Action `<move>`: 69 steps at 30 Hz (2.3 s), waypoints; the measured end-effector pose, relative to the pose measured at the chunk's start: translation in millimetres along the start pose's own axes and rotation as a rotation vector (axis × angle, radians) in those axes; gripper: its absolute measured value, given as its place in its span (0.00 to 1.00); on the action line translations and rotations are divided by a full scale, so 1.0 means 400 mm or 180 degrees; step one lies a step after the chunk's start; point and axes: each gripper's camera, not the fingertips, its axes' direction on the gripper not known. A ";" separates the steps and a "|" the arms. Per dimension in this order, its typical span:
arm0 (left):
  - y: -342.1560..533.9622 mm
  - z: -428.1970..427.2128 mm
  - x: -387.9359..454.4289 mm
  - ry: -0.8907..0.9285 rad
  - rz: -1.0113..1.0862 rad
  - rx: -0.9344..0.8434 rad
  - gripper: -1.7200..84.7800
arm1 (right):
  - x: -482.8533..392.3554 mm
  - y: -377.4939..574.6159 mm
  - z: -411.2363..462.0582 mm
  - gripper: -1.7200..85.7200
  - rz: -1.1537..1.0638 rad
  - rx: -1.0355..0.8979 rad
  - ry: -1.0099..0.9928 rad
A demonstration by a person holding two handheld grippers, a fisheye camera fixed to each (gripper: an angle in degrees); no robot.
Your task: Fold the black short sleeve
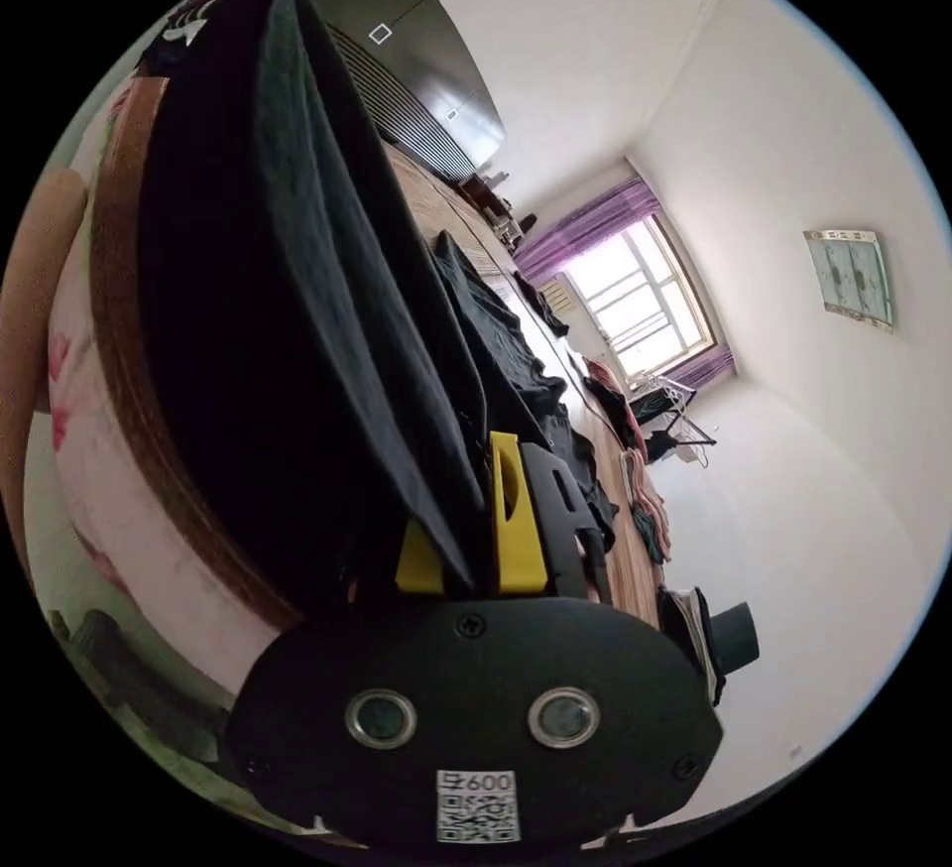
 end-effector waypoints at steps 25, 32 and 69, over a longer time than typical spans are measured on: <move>-0.104 -0.241 0.221 -0.0310 -0.0353 0.0592 0.03 | -0.083 0.074 -0.527 0.13 -0.0255 0.0280 -0.0321; -0.084 -0.215 0.254 -0.0272 -0.0470 0.0508 0.03 | -0.110 0.119 -0.508 0.12 -0.0380 -0.0436 0.0265; 0.171 0.175 0.911 0.1749 0.2455 -0.3541 0.03 | 0.473 -0.187 -1.444 0.01 -0.0992 -0.1011 -0.3567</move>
